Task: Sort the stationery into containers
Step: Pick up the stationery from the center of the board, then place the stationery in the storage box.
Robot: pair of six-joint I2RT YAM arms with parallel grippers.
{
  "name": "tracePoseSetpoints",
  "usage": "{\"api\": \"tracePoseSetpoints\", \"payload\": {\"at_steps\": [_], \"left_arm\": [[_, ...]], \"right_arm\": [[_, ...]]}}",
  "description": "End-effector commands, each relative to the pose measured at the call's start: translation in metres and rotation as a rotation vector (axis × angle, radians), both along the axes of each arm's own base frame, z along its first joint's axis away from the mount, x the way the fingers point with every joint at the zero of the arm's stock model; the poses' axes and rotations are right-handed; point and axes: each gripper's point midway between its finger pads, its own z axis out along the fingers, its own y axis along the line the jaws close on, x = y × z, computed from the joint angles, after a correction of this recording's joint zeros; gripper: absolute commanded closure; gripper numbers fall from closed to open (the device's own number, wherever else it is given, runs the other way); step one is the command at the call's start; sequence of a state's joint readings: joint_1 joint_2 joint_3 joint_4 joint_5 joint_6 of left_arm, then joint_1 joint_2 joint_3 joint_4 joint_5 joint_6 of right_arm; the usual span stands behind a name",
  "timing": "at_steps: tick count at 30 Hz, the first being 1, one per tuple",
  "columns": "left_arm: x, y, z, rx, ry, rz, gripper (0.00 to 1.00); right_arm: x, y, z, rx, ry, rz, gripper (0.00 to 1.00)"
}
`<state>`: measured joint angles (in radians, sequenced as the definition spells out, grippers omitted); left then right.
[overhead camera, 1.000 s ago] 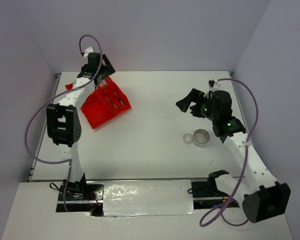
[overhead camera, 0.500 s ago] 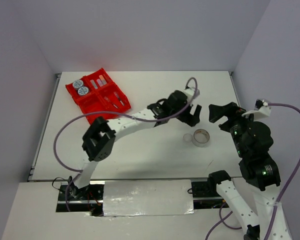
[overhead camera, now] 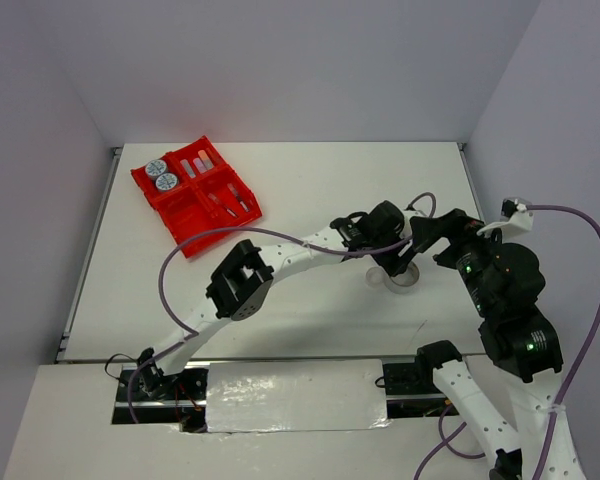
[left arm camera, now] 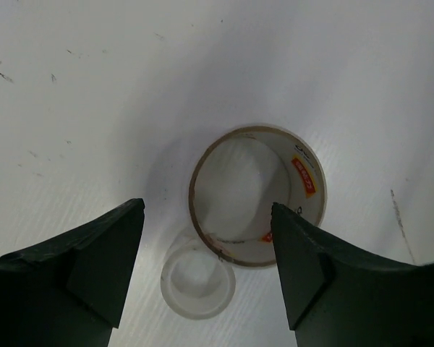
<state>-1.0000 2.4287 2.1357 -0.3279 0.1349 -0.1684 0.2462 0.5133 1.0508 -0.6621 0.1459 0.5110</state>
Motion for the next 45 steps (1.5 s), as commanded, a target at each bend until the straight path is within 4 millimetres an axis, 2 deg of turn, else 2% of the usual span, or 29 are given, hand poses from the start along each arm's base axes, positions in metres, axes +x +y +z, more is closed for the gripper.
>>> {"api": "tracePoseSetpoints", "payload": {"at_steps": [1,6,9,10,11,14,16,18,20,21,23,24,26,27,28,29,30,31,32,33,34,35,36,37,38,39,40,43,45], "left_arm": [[0.01,-0.01,-0.001,-0.006,-0.055,-0.031,0.2],[0.019,-0.016,-0.008,-0.008,-0.074,-0.015,0.28],[0.024,-0.018,-0.01,-0.017,-0.078,-0.008,0.36],[0.023,-0.019,-0.01,-0.022,-0.073,-0.011,0.53],[0.025,-0.021,-0.006,-0.041,-0.075,-0.01,0.61],[0.028,-0.022,0.003,-0.078,-0.072,-0.008,0.65],[0.03,-0.026,0.015,-0.127,-0.051,-0.018,0.81],[0.035,-0.031,0.037,-0.201,-0.051,-0.024,1.0],[0.037,-0.032,0.059,-0.292,-0.026,-0.024,1.0],[0.04,-0.032,0.087,-0.383,-0.067,-0.019,1.0],[0.052,-0.021,0.116,-0.48,-0.066,0.042,1.0],[0.054,-0.011,0.14,-0.541,-0.093,0.067,1.0],[0.088,0.022,0.157,-0.575,-0.12,0.258,1.0],[0.103,0.054,0.164,-0.567,-0.113,0.368,1.0],[0.113,0.075,0.164,-0.545,-0.113,0.454,1.0],[0.132,0.114,0.143,-0.467,-0.131,0.635,1.0],[0.135,0.147,0.164,-0.474,-0.147,0.724,1.0],[0.149,0.195,0.155,-0.442,-0.112,0.864,1.0],[0.143,0.247,0.152,-0.406,-0.126,0.999,1.0],[0.142,0.283,0.147,-0.404,-0.116,1.112,1.0],[0.143,0.342,0.135,-0.339,-0.114,1.257,1.0],[0.125,0.383,0.131,-0.315,-0.118,1.347,1.0],[0.124,0.435,0.125,-0.303,-0.122,1.486,1.0],[0.115,0.458,0.122,-0.294,-0.121,1.53,1.0],[0.103,0.48,0.106,-0.259,-0.104,1.574,1.0],[0.096,0.498,0.116,-0.276,-0.124,1.599,1.0],[0.094,0.527,0.115,-0.264,-0.136,1.663,1.0],[0.089,0.564,0.106,-0.213,-0.105,1.725,1.0],[0.092,0.574,0.098,-0.195,-0.091,1.738,1.0]], "right_arm": [[0.0,0.006,0.013,-0.012,-0.038,0.039,0.0],[-0.001,0.008,0.013,-0.014,-0.043,0.048,0.0],[-0.002,0.008,0.015,-0.015,-0.046,0.05,0.0],[-0.002,0.007,0.016,-0.014,-0.048,0.044,0.0],[-0.002,0.007,0.016,-0.013,-0.051,0.046,0.0],[-0.002,0.008,0.018,-0.012,-0.057,0.053,0.0],[-0.003,0.008,0.018,-0.013,-0.058,0.051,0.0],[-0.002,0.007,0.017,-0.014,-0.06,0.045,0.0],[-0.002,0.006,0.018,-0.013,-0.064,0.04,0.0],[-0.001,0.006,0.018,-0.014,-0.063,0.037,0.0],[0.0,0.007,0.018,-0.012,-0.061,0.042,0.0],[0.0,0.007,0.019,-0.011,-0.064,0.045,0.0],[0.0,0.008,0.017,-0.013,-0.061,0.05,0.0],[0.001,0.009,0.016,-0.012,-0.06,0.05,0.0],[0.001,0.008,0.016,-0.014,-0.058,0.047,0.0],[0.0,0.007,0.017,-0.012,-0.066,0.045,0.0],[0.001,0.007,0.016,-0.013,-0.066,0.041,0.0],[0.001,0.007,0.016,-0.012,-0.069,0.039,0.0],[0.003,0.006,0.016,-0.012,-0.07,0.034,0.0],[0.004,0.008,0.014,-0.012,-0.067,0.04,0.0],[0.007,0.009,0.012,-0.013,-0.061,0.045,0.0],[0.011,0.012,0.011,-0.011,-0.061,0.051,0.0],[0.013,0.017,0.006,-0.008,-0.05,0.074,0.0],[0.016,0.019,0.004,-0.008,-0.047,0.081,0.0],[0.022,0.023,-0.002,-0.011,-0.026,0.092,0.0],[0.026,0.025,-0.005,-0.009,-0.021,0.1,0.0],[0.029,0.028,-0.007,-0.011,-0.013,0.11,0.0],[0.04,0.031,-0.015,-0.019,0.01,0.114,0.0],[0.046,0.034,-0.02,-0.023,0.025,0.124,0.0]]}}
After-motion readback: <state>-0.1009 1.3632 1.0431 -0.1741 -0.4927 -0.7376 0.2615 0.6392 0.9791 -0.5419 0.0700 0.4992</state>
